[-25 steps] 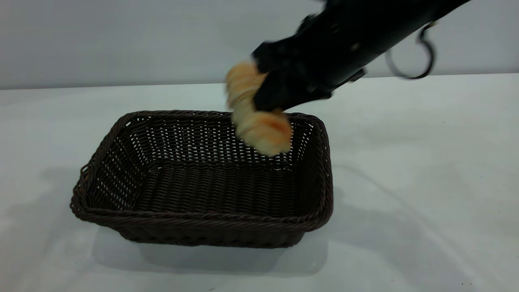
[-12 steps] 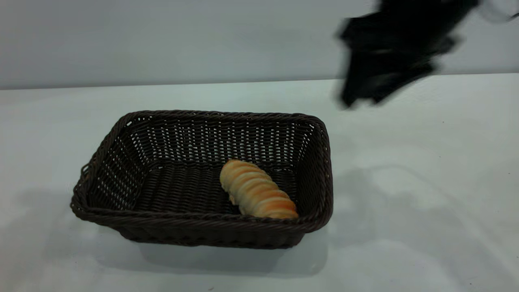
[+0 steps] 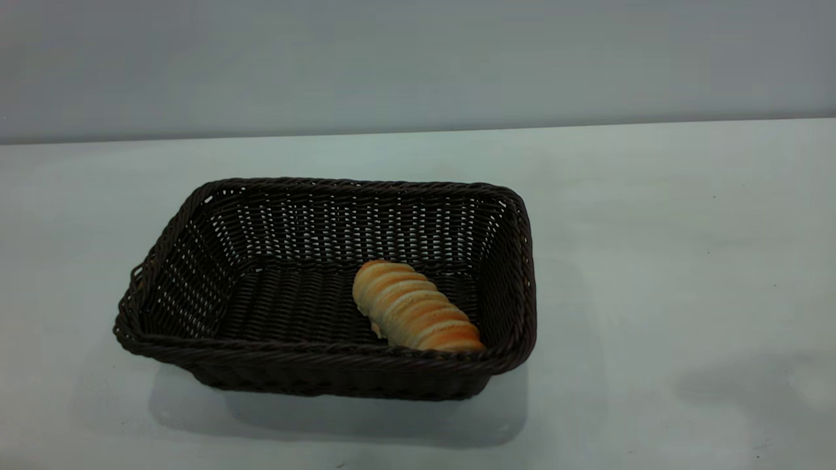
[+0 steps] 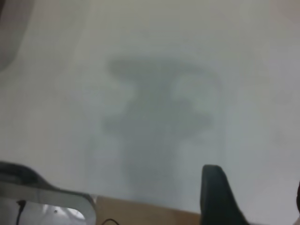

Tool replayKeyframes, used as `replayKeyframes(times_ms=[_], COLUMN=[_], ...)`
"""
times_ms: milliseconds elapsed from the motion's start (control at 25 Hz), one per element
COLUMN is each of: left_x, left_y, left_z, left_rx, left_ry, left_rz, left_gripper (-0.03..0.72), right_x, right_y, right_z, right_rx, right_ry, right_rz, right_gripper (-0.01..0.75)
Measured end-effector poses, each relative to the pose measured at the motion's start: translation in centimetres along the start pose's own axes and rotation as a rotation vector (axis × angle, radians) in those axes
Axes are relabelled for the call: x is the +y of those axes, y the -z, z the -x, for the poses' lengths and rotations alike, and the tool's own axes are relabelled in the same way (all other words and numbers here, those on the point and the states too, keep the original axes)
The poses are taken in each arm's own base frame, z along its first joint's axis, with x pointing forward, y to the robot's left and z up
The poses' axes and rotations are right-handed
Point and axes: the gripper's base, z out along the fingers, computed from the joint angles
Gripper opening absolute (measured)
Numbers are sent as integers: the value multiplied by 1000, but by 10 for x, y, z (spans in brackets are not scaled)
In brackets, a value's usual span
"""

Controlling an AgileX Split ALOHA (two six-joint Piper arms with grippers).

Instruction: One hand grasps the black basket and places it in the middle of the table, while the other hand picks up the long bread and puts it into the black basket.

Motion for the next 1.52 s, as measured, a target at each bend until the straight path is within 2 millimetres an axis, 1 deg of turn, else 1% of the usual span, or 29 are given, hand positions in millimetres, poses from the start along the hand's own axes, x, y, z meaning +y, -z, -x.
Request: replayKeyframes(times_ms=[80, 160, 200, 320, 440, 600, 760, 960, 1040, 1200, 1360, 1520], left_x=[0, -1, -1, -2, -2, -2, -3, -5, -6, -7, -7, -8], left_y=[11, 15, 19, 21, 19, 17, 10, -2, -2, -2, -2, -5], left_z=[-20, -41, -50, -77, -100, -123, -144, -164, -168, -172, -176, -177], left_rx=[-52, -83, -107, -148, -163, -186, -183, -156, -147, -124, -80, -72], left_ry=[1, 8, 9, 11, 12, 12, 13, 22, 25, 29, 28, 29], left_rz=[0, -2, -3, -6, -6, -6, -9, -28, -35, -46, -48, -49], left_gripper=[547, 547, 547, 547, 547, 547, 547, 547, 547, 547, 547, 547], right_x=[-3, -6, -6, -9, -10, -9, -9, -9, -10, -9, -8, -8], right_y=[15, 31, 35, 48, 52, 47, 36, 27, 26, 24, 23, 22], right_z=[-24, -48, -58, -89, -116, -149, -173, -196, -202, -207, -208, -208], right_rx=[-44, -103, -121, -199, -256, -324, -405, -482, -513, -524, -524, -523], right_ry=[-16, -36, -43, -57, -38, -5, 0, 1, -2, -5, -6, -6], right_rz=[11, 30, 40, 66, 79, 92, 94, 92, 92, 104, 110, 111], right_gripper=[384, 384, 384, 384, 384, 383, 383, 383, 383, 383, 383, 383])
